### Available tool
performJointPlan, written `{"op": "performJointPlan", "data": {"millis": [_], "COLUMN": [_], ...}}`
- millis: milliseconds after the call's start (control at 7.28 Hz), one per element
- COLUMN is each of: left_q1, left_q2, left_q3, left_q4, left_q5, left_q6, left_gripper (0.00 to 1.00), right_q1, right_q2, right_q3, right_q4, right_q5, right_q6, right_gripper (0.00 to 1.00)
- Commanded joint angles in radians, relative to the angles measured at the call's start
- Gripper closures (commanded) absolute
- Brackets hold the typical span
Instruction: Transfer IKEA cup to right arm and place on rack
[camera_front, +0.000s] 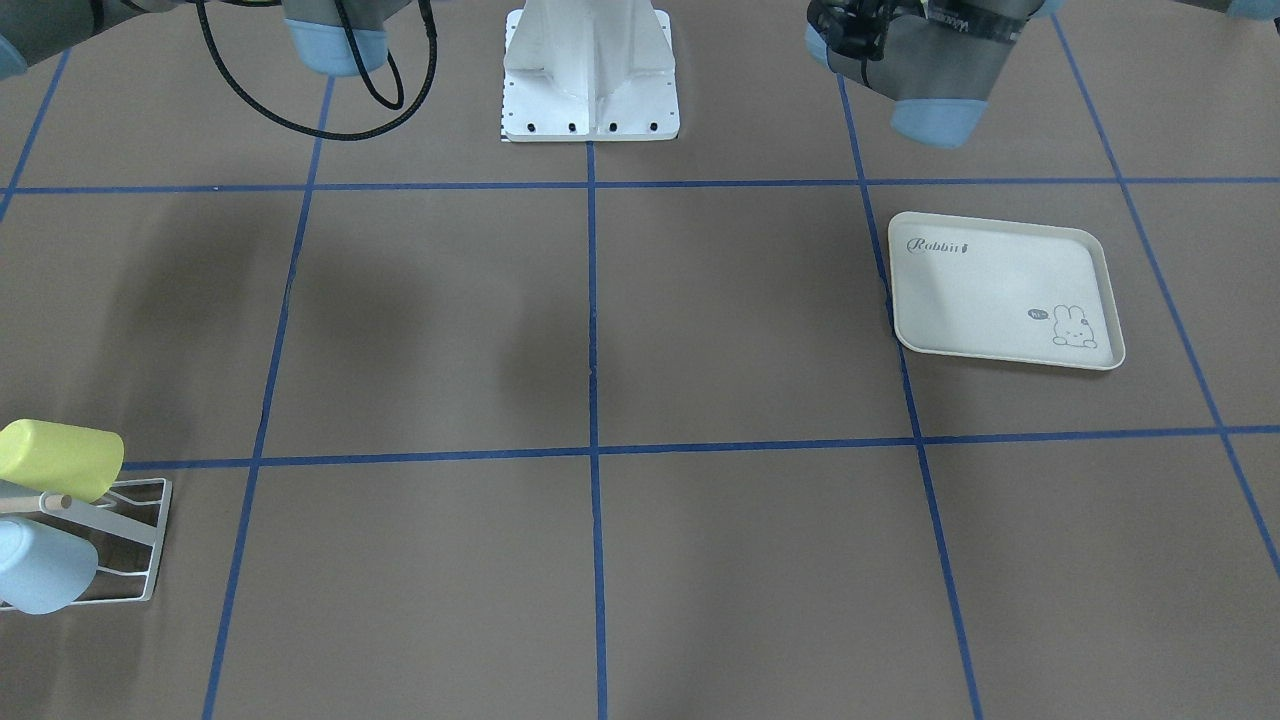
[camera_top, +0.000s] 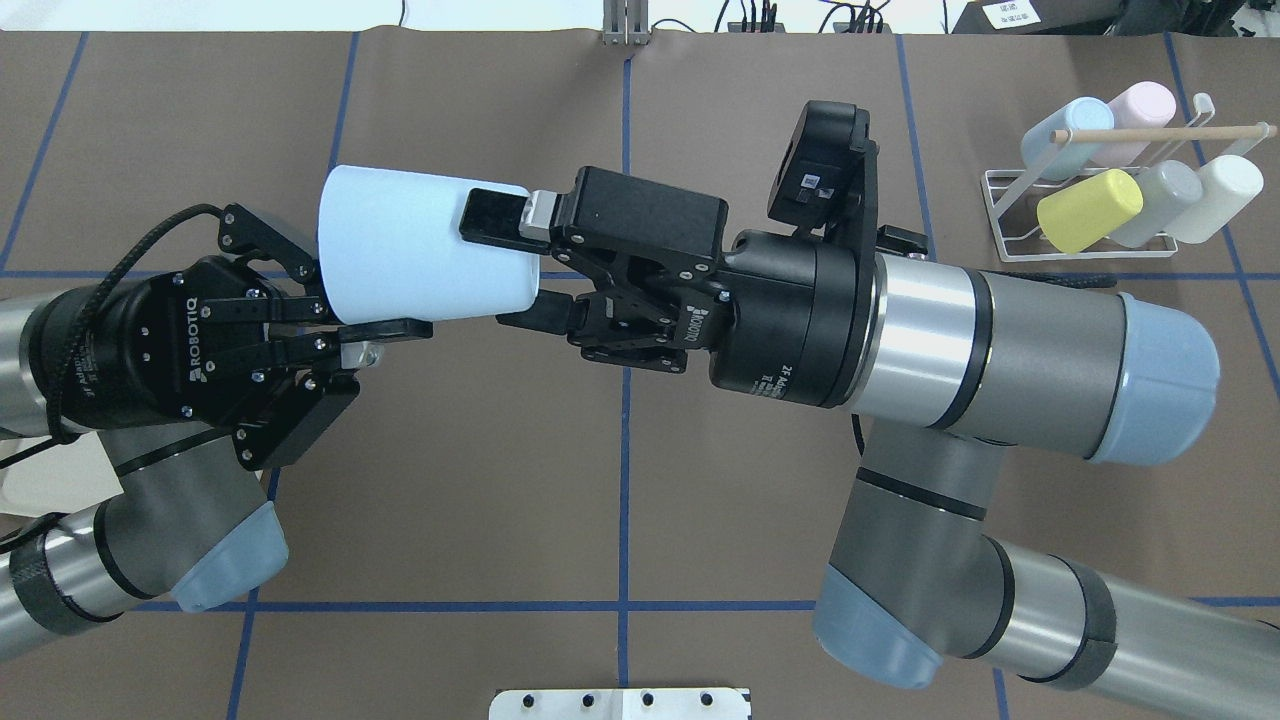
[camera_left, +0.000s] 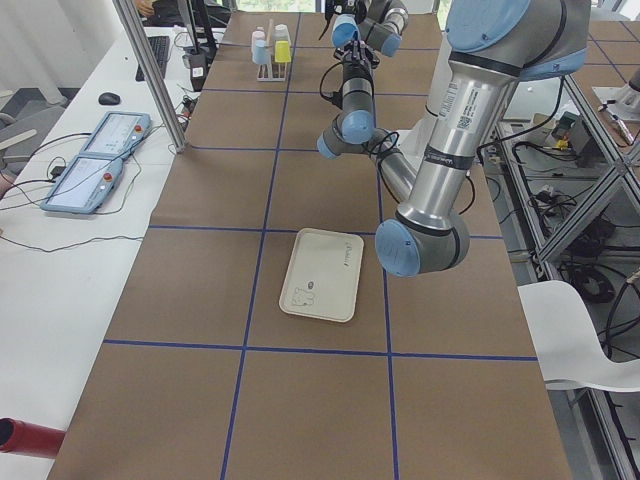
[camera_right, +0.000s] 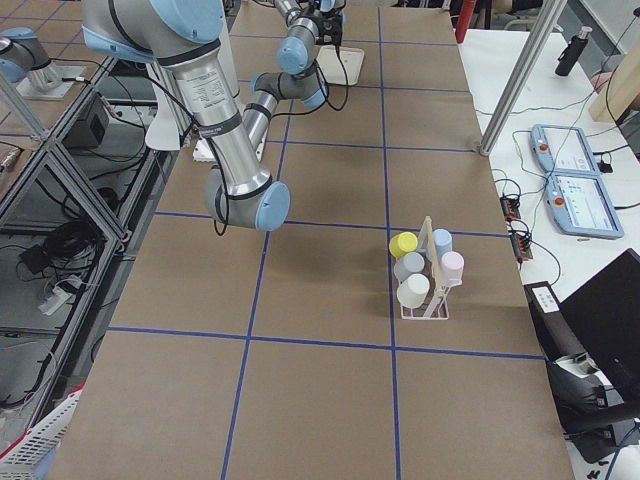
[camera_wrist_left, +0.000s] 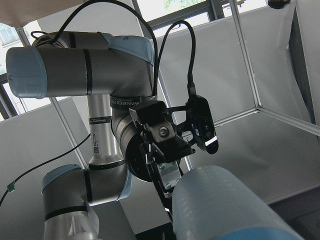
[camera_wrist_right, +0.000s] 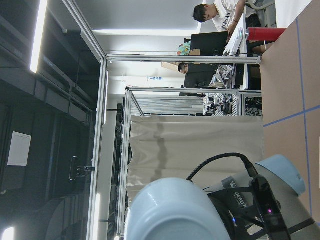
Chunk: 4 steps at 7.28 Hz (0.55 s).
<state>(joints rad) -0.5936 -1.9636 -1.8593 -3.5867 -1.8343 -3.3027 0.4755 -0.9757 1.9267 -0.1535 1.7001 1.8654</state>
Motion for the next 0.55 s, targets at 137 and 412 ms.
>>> {"op": "performJointPlan", "data": {"millis": [137, 412], "left_q1": [0.015, 0.018], "left_q2": [0.0, 0.0], "left_q3": [-0.001, 0.0], "left_q4": [0.002, 0.002], "left_q5": [-0.002, -0.002], "left_q6": [0.003, 0.005], "left_gripper": [1.0, 1.0], "right_q1": [0.0, 0.0], "right_q2": [0.002, 0.002], "right_q3": [0.0, 0.0], "right_q4": [0.0, 0.0], "right_q5": [-0.002, -0.004], "right_q6": [0.0, 0.0], "right_gripper": [0.02, 0.15]}}
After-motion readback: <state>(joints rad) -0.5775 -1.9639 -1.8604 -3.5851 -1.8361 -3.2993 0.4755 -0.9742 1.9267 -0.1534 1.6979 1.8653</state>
